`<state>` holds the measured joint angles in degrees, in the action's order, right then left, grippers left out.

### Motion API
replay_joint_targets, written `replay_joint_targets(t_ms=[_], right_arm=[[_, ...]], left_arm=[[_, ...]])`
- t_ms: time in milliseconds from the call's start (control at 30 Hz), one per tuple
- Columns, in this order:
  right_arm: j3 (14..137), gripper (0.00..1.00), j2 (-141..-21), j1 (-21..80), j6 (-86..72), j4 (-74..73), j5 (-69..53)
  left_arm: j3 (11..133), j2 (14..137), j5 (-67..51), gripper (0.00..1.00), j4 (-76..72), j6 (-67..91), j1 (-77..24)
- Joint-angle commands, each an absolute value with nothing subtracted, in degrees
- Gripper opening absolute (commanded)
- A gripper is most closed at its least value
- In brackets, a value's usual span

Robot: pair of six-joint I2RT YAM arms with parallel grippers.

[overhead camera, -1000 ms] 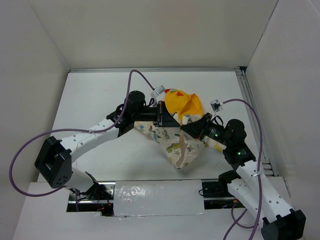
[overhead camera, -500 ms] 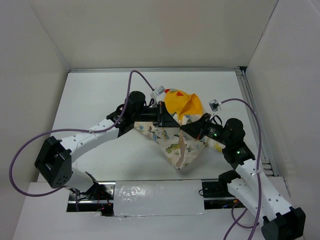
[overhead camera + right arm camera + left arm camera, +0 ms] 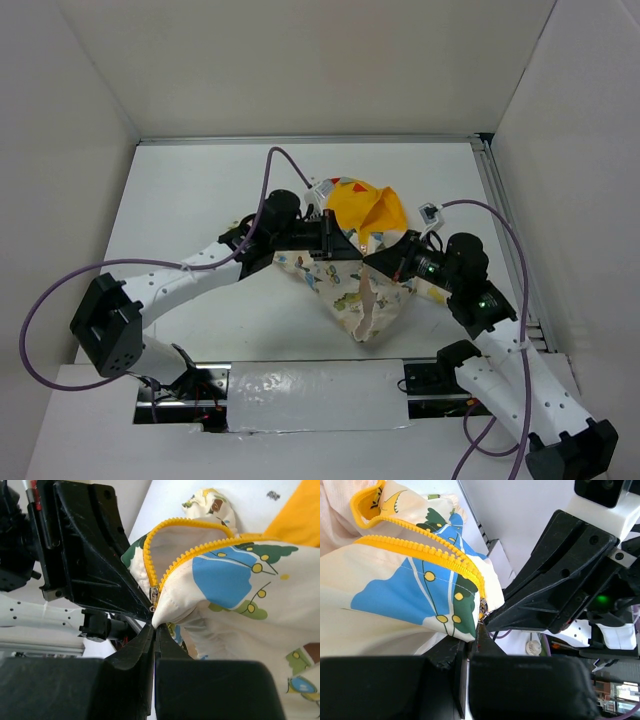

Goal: Zip up the jacket

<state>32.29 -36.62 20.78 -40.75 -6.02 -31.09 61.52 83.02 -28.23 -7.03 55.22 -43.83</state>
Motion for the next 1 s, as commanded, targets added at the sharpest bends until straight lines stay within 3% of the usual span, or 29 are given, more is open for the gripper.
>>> replay_joint_targets(t_ms=[0,367,600,800,967], right_arm=[[37.87,0.0,-36.12,21.62,-44.38,-12.65,-28.57],[46.4,0.0,-43.41,21.71,-46.14,-28.29,-32.16],[48.42,0.0,-45.61,21.45,-50.96,-27.86,-35.5],[50.55,0.0,-53.86,18.9,-59.92,-26.47,-46.93],[49.57,0.0,-55.72,18.2,-68.8,-22.76,-39.94]], left_arm=[[63.46,80.86,-23.91,0.0,-6.94,53.0,-44.38],[63.63,81.65,-16.88,0.0,-2.99,49.57,-46.84],[61.61,81.12,-14.59,0.0,-1.93,47.9,-47.64],[59.86,80.86,-13.45,0.0,-0.18,46.58,-48.69],[56.34,79.19,-14.51,0.0,1.3,46.93,-49.92]])
